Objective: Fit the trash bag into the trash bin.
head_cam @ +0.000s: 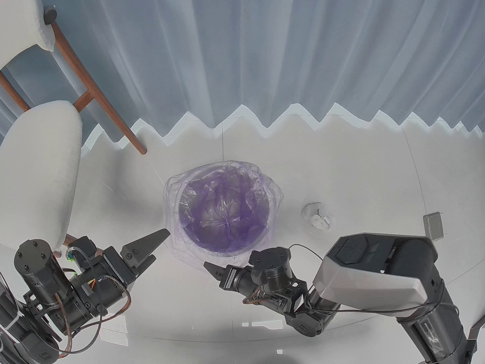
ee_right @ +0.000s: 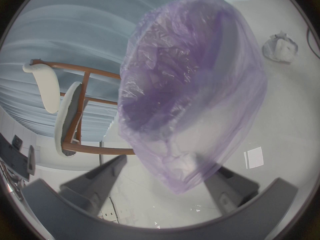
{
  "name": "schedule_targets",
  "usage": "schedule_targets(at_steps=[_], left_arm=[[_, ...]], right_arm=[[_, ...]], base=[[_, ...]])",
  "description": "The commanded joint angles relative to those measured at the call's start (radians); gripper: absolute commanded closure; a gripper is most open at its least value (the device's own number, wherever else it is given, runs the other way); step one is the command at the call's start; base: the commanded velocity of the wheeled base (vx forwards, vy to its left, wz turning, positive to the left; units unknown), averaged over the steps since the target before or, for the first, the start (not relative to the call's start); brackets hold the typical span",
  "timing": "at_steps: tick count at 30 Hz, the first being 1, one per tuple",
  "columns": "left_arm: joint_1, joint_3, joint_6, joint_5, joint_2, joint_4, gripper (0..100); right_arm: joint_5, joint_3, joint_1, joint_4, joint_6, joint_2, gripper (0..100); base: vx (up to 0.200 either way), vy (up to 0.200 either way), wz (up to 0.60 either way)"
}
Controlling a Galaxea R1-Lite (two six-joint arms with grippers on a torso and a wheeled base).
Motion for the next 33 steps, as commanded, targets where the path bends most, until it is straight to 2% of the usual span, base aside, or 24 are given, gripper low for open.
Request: schedule_targets(at_steps=[1,4,7,11,12,13,14,15,16,17,20,21,24,25,26,33], left_arm=[[0.002,0.018,0.000,0.000,0.001,-0.003,0],[0.003,0.018,0.000,0.003,0.001,-0.003,0],[0.008,0.018,0.000,0.003,0.001,-0.003,0],[0.008,0.018,0.000,0.003,0.000,-0.002,0],[0.008,0.018,0.000,0.003,0.000,-0.002,0],[0.008,0.018,-0.002,0.003,0.001,0.000,0],[0.008,0.018,0.000,0.003,0.001,-0.002,0],[0.008,0.018,0.000,0.003,0.001,-0.002,0],[0.006,0.018,-0.002,0.003,0.001,-0.005,0],[0.006,0.018,-0.002,0.000,0.001,-0.005,0],[0.002,0.018,-0.002,-0.002,0.001,-0.003,0],[0.000,0.018,-0.002,-0.002,0.001,-0.002,0],[-0.001,0.018,-0.002,0.000,0.001,-0.003,0],[-0.003,0.018,-0.002,0.000,0.001,-0.003,0],[-0.001,0.018,-0.002,0.003,0.001,-0.002,0],[0.008,0.018,-0.002,0.003,-0.002,-0.002,0]], right_arm=[[-0.007,0.209,-0.008,-0.021,0.006,-0.219,0],[-0.002,0.407,-0.058,-0.018,0.004,-0.368,0],[0.013,0.591,-0.146,-0.018,-0.020,-0.466,0],[0.038,0.722,-0.290,-0.033,-0.119,-0.532,0],[0.041,0.723,-0.295,-0.035,-0.122,-0.533,0],[0.067,0.731,-0.371,-0.046,-0.172,-0.533,0],[0.076,0.723,-0.414,-0.050,-0.203,-0.527,0],[0.076,0.723,-0.414,-0.050,-0.203,-0.527,0],[0.093,0.693,-0.506,-0.053,-0.293,-0.490,0],[0.107,0.668,-0.548,-0.056,-0.358,-0.455,0],[0.144,0.631,-0.612,-0.084,-0.531,-0.374,0],[0.176,0.619,-0.632,-0.115,-0.625,-0.325,0],[0.268,0.574,-0.661,-0.253,-0.780,-0.185,0],[0.274,0.567,-0.663,-0.270,-0.792,-0.170,0],[0.300,0.522,-0.667,-0.314,-0.847,-0.104,0],[0.309,0.341,-0.666,-0.265,-0.905,0.010,0]], base=[[0.000,0.000,0.00],[0.000,0.000,0.00],[0.000,0.000,0.00],[0.000,0.000,0.00],[0.000,0.000,0.00],[0.000,0.000,0.00],[0.000,0.000,0.00],[0.000,0.000,0.00],[0.000,0.000,0.00],[0.000,0.000,0.00],[0.000,0.000,0.00],[0.000,0.000,0.00],[0.000,0.000,0.00],[0.000,0.000,0.00],[0.000,0.000,0.00],[0.000,0.000,0.00]])
